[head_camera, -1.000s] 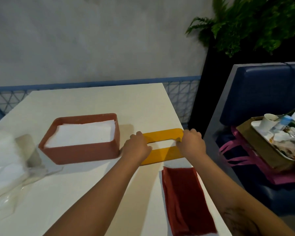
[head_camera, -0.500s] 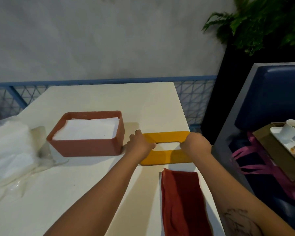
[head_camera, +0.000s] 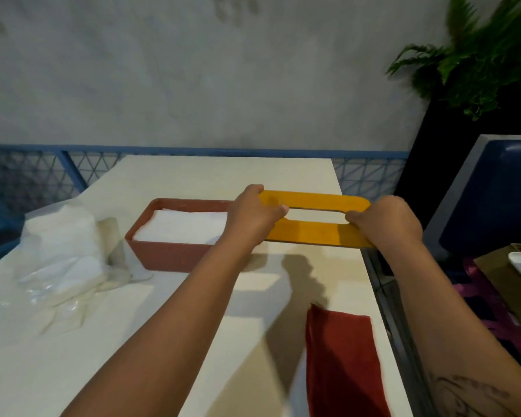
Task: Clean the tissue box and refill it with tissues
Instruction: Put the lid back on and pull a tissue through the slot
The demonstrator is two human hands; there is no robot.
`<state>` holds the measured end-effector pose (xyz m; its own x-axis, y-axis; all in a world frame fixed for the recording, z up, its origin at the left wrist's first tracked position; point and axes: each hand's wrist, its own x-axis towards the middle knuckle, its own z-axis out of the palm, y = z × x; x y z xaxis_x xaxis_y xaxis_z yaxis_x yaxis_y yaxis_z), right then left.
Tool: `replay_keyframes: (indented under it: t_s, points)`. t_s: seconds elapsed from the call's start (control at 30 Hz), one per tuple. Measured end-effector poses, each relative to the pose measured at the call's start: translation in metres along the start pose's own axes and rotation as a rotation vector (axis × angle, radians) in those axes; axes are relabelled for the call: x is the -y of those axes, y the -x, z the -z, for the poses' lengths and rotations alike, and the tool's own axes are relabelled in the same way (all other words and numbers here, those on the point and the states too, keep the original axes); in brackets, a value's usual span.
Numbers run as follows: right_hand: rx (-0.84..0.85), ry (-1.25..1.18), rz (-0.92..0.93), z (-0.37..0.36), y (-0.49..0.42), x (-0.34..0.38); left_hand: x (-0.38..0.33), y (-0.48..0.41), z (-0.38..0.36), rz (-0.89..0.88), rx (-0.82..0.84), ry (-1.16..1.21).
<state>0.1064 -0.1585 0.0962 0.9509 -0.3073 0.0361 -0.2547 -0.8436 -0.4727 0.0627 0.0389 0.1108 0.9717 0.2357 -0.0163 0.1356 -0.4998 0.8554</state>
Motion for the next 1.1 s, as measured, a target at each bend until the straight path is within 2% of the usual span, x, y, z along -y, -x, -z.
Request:
replay_keyframes:
  t_s: [0.2,0.47,0.67,1.1]
  points:
    - [0.051,-0.068,0.088,-0.014,0.01,0.061,0.015,-0.011,0.07,-0.018,-0.134,-0.032]
    - [0.089,-0.015,0.094,-0.061,0.052,0.143,0.072,-0.03,0.142,0.065,-0.064,-0.061]
    - [0.098,0.029,0.077,-0.085,0.066,0.176,0.104,-0.05,0.174,0.109,0.031,-0.047]
    - [-0.005,0.127,0.0,-0.117,0.08,0.211,0.157,-0.085,0.202,0.014,0.105,-0.076]
